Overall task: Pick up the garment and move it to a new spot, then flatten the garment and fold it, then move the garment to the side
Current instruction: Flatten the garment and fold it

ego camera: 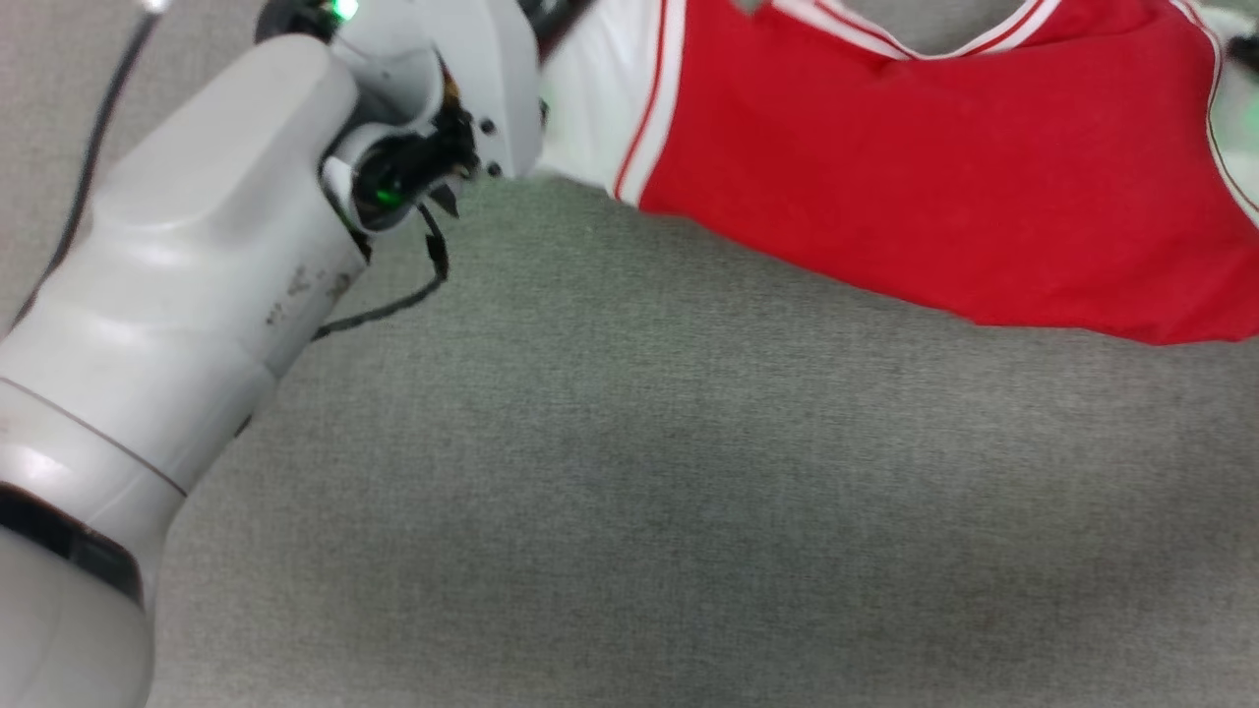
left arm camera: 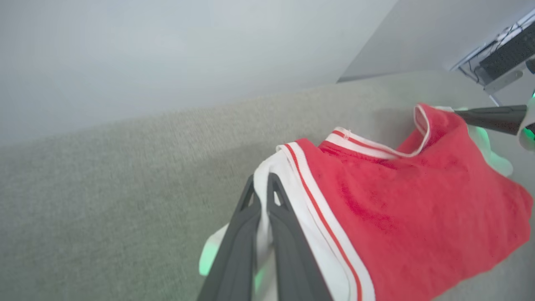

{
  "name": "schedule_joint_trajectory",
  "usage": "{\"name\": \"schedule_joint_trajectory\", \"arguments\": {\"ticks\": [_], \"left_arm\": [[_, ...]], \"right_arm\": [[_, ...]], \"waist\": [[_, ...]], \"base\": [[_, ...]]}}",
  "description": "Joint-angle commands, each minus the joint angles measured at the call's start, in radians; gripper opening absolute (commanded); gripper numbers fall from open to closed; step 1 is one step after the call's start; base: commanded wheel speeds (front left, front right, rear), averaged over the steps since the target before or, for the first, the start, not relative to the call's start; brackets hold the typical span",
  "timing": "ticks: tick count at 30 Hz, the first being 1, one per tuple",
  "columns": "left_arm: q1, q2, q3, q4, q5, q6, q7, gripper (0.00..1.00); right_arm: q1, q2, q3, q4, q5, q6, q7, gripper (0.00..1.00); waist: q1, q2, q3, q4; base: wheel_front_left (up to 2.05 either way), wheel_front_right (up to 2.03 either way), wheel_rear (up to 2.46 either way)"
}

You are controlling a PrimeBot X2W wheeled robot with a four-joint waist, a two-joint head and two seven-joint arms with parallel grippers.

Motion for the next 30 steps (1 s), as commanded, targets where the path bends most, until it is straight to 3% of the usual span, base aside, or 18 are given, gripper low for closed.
{"name": "schedule_joint_trajectory", "arguments": {"ticks": [1,6,17,22,28,30], "left_arm": [[0.003,-0.002,0.018,0.020,-0.012,0.001,-0.056,0.00],[-0.019,-0.020,0.048,0.097,-0.028,0.001,-0.163,0.00],[-0.202,-0.084,0.175,0.320,-0.027,0.007,-0.441,0.00],[-0.336,-0.091,0.248,0.384,0.003,0.011,-0.469,0.00],[-0.436,-0.053,0.442,0.358,0.118,0.044,-0.471,0.00],[-0.412,-0.062,0.505,0.339,0.152,0.037,-0.471,0.00]], "right_arm": [[-0.026,-0.008,-0.011,0.002,0.012,-0.001,-0.032,0.00],[-0.079,0.005,-0.049,0.040,-0.005,-0.001,-0.148,0.00],[-0.280,0.114,-0.147,0.190,-0.099,-0.001,-0.446,0.00],[-0.434,0.143,-0.198,0.285,-0.164,-0.001,-0.573,0.00],[-0.561,0.192,-0.240,0.382,-0.198,-0.002,-0.668,0.00],[-0.568,0.203,-0.244,0.395,-0.201,-0.002,-0.684,0.00]], "waist": [[0.0000,0.0000,-0.016,-0.017],[0.0000,0.0000,-0.016,-0.030],[0.0000,0.0000,-0.006,-0.051],[0.0000,0.0000,-0.002,-0.056],[0.0000,0.0000,-0.007,-0.070],[0.0000,0.0000,-0.017,-0.073]], "base": [[0.00,0.00,0.00],[0.00,0.00,0.00],[0.00,0.00,0.00],[0.00,0.00,0.00],[0.00,0.00,0.00],[0.00,0.00,0.00]]}}
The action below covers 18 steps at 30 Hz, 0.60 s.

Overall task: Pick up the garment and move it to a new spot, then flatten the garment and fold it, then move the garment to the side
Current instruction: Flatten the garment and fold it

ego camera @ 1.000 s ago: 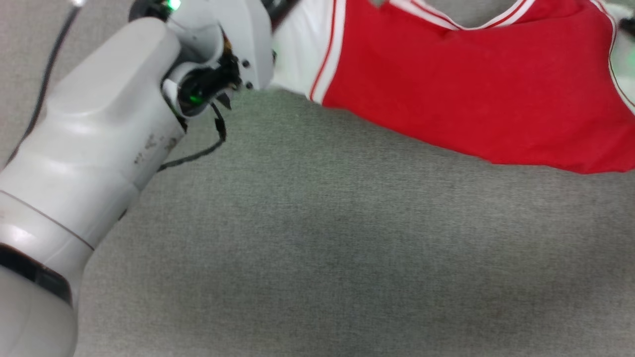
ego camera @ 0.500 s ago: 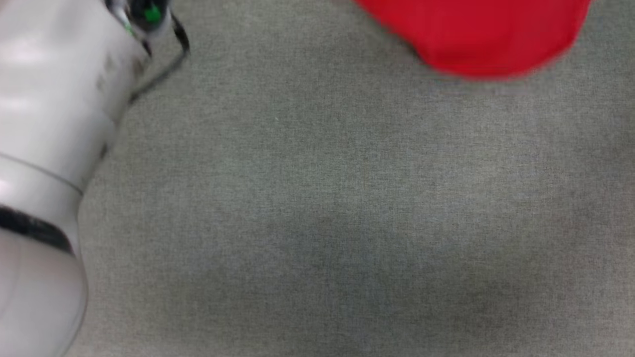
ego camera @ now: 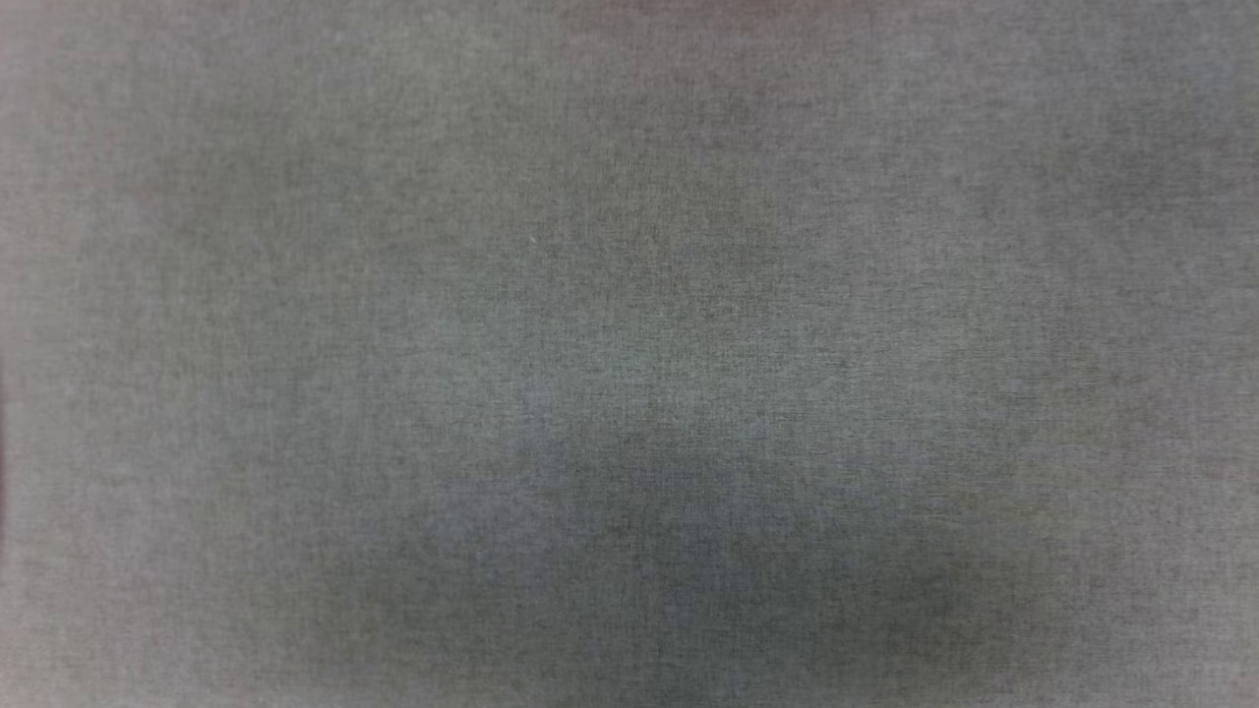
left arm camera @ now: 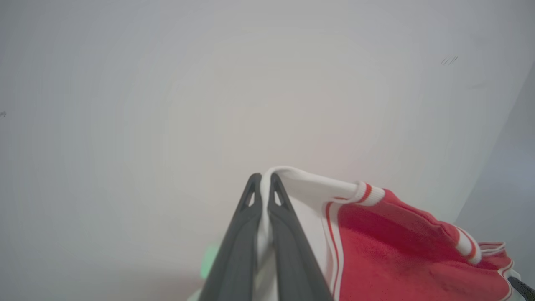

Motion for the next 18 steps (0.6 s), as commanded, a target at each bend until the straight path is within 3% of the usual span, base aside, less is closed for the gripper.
{"name": "schedule_joint_trajectory", "arguments": {"ticks": [1,7,9,12,18], "left_arm": [[0.036,-0.003,0.030,-0.005,0.022,-0.004,-0.004,0.00],[0.141,-0.033,0.093,-0.009,0.064,-0.031,-0.005,0.00],[0.271,-0.051,0.076,-0.052,0.035,-0.037,0.002,0.00],[0.398,-0.015,0.049,-0.127,-0.004,-0.037,0.026,0.00],[0.723,0.055,0.009,-0.305,-0.084,-0.037,0.019,0.00]], "right_arm": [[-0.001,-0.003,-0.004,0.011,0.001,-0.002,-0.008,0.00],[0.082,-0.009,0.039,-0.019,0.009,-0.002,-0.016,0.00],[0.196,-0.036,0.098,-0.107,0.036,-0.002,-0.010,0.00],[0.300,-0.070,0.146,-0.204,0.071,-0.002,0.005,0.00],[0.587,-0.205,0.210,-0.447,0.192,-0.002,0.075,0.00]], "waist": [[0.0000,0.0000,-0.012,-0.003],[0.0000,0.0000,-0.040,-0.004],[0.0000,0.0000,-0.074,-0.004],[0.0000,0.0000,-0.106,-0.008],[0.0000,0.0000,-0.187,0.003]], "base": [[0.00,0.00,0.00],[0.00,0.00,0.00],[0.00,0.00,0.00],[0.00,0.00,0.00],[0.00,0.00,0.00]]}}
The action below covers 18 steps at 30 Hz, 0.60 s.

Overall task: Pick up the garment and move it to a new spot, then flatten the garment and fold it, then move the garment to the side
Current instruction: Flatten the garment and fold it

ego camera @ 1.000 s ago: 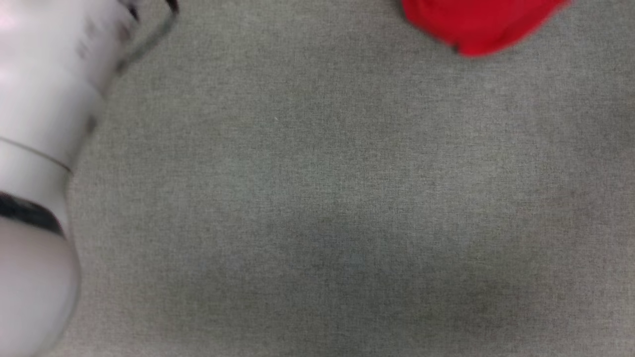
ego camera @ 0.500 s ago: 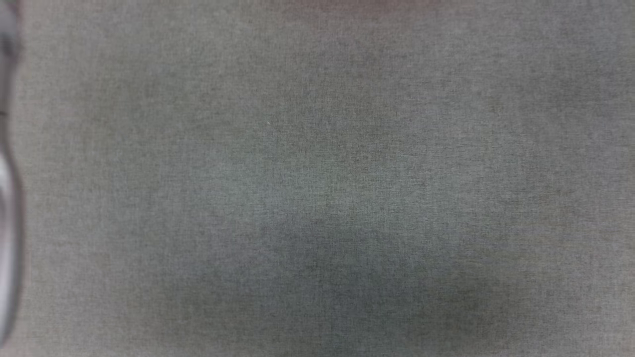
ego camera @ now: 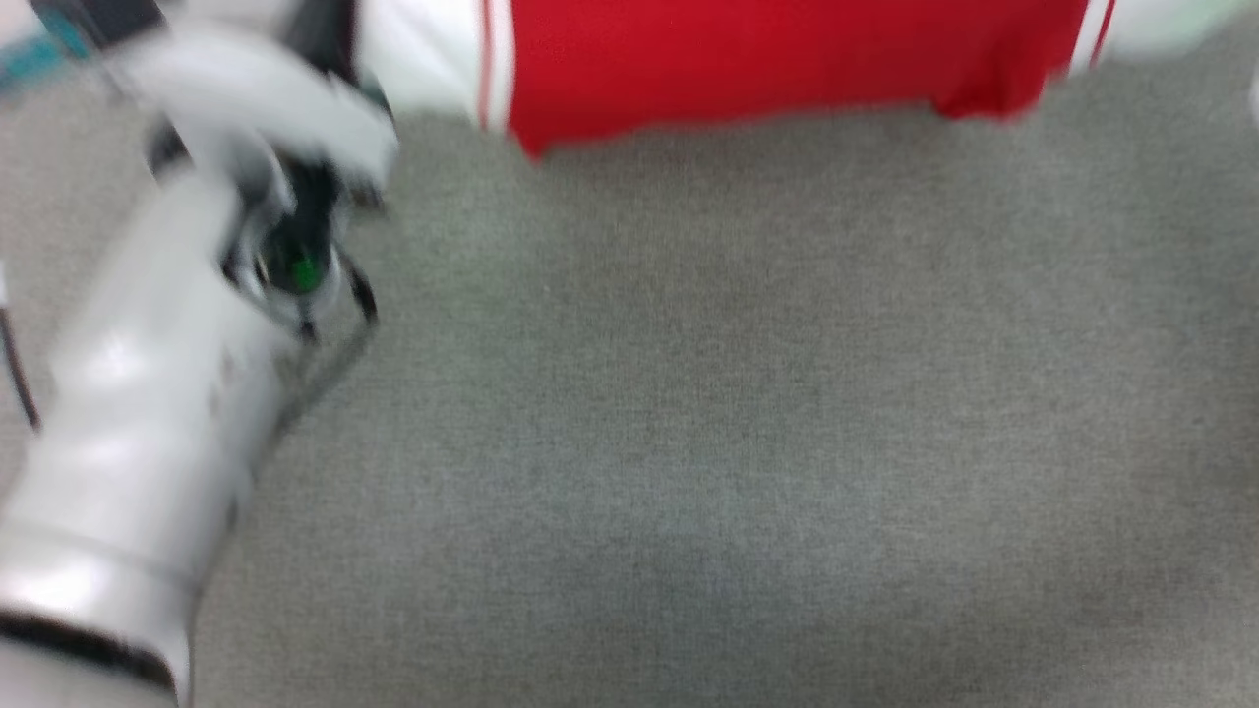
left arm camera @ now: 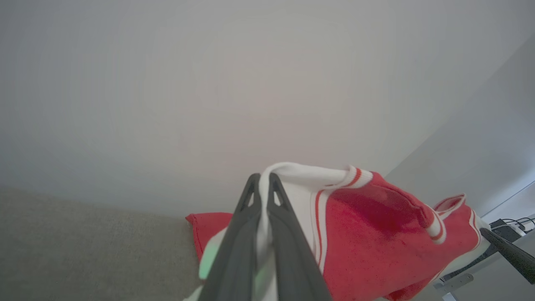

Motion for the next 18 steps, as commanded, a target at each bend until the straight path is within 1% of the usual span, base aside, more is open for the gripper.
{"name": "schedule_joint_trajectory", "arguments": {"ticks": [1,5,7,9,14,18], "left_arm": [[0.070,0.020,-0.012,-0.030,-0.007,-0.002,-0.007,0.00],[0.247,0.057,-0.018,-0.127,-0.034,-0.002,-0.015,0.00],[0.336,0.069,0.000,-0.177,-0.056,-0.002,-0.020,0.00],[0.419,0.090,0.014,-0.223,-0.048,0.002,-0.025,0.00],[0.628,0.107,0.066,-0.377,-0.052,0.037,-0.028,0.00],[0.789,0.120,0.130,-0.505,-0.038,0.079,-0.028,0.00]], "right_arm": [[0.068,-0.023,0.004,-0.049,0.022,-0.002,0.013,0.00],[0.227,-0.071,-0.014,-0.166,0.063,-0.002,0.031,0.00],[0.314,-0.087,-0.031,-0.209,0.079,-0.002,0.038,0.00],[0.393,-0.103,-0.055,-0.246,0.085,-0.002,0.048,0.00],[0.590,-0.136,-0.131,-0.336,0.077,-0.002,0.086,0.00],[0.734,-0.149,-0.213,-0.436,0.055,-0.002,0.135,0.00]], "waist": [[0.0000,-0.0001,-0.047,0.007],[0.0000,-0.0001,-0.081,-0.005],[0.0000,-0.0001,-0.099,-0.009],[0.0000,-0.0001,-0.112,-0.012],[0.0000,-0.0001,-0.135,-0.027],[0.0000,-0.0001,-0.151,-0.041]], "base": [[0.00,0.00,0.00],[0.00,0.00,0.00],[0.00,0.00,0.00],[0.00,0.00,0.00],[0.00,0.00,0.00],[0.00,0.00,0.00]]}}
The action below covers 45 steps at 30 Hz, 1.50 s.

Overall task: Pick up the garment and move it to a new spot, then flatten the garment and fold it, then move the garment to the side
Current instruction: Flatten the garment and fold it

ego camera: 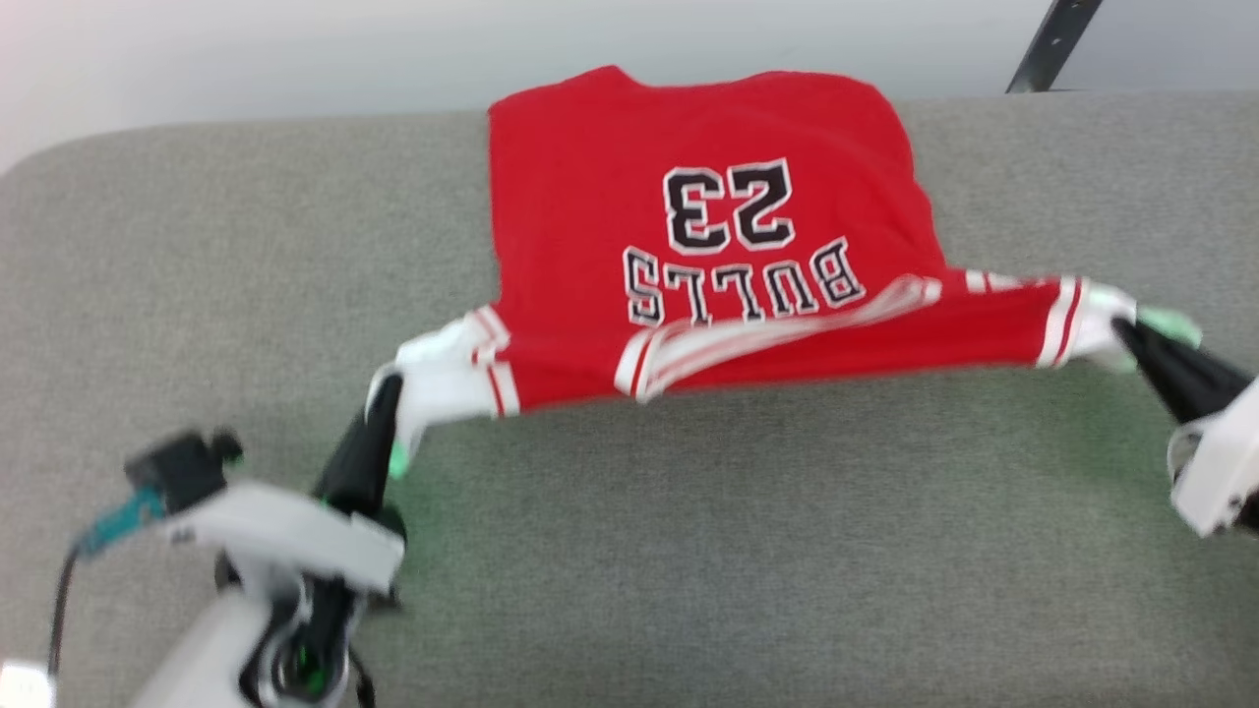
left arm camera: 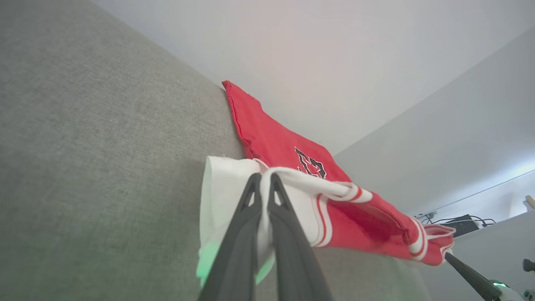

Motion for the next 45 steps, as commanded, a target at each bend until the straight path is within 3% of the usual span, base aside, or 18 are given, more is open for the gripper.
{"name": "schedule_joint_trajectory", "arguments": {"ticks": [1,11,15,24,32,45], "left_arm": [[0.070,0.010,0.022,-0.049,0.007,0.021,-0.005,0.00],[0.373,0.065,0.110,-0.329,0.034,0.119,-0.006,0.00],[0.475,0.087,0.145,-0.431,0.042,0.157,-0.006,0.00],[0.557,0.116,0.138,-0.519,0.085,0.222,0.006,0.00],[0.462,0.105,0.050,-0.416,0.181,0.248,0.054,0.00],[0.344,0.123,-0.085,-0.274,0.332,0.321,0.174,0.00]], "right_arm": [[0.065,-0.009,-0.046,-0.044,-0.012,-0.002,0.024,0.00],[0.419,0.043,-0.333,-0.366,-0.145,-0.002,0.258,0.00],[0.547,0.104,-0.456,-0.516,-0.203,-0.002,0.364,0.00],[0.706,0.224,-0.591,-0.730,-0.293,-0.002,0.545,0.00],[0.667,0.256,-0.537,-0.686,-0.310,-0.002,0.610,0.00],[0.562,0.234,-0.382,-0.461,-0.297,-0.002,0.547,0.00]], "waist": [[0.0000,0.0000,-0.015,-0.014],[0.0000,0.0000,-0.027,-0.058],[0.0000,0.0000,-0.023,-0.065],[0.0000,0.0000,-0.001,-0.058],[0.0000,0.0000,0.029,-0.059],[0.0000,0.0000,0.092,-0.045]], "base": [[0.00,0.00,0.00],[0.00,0.00,0.00],[0.00,0.00,0.00],[0.00,0.00,0.00],[0.00,0.00,0.00],[0.00,0.00,0.00]]}}
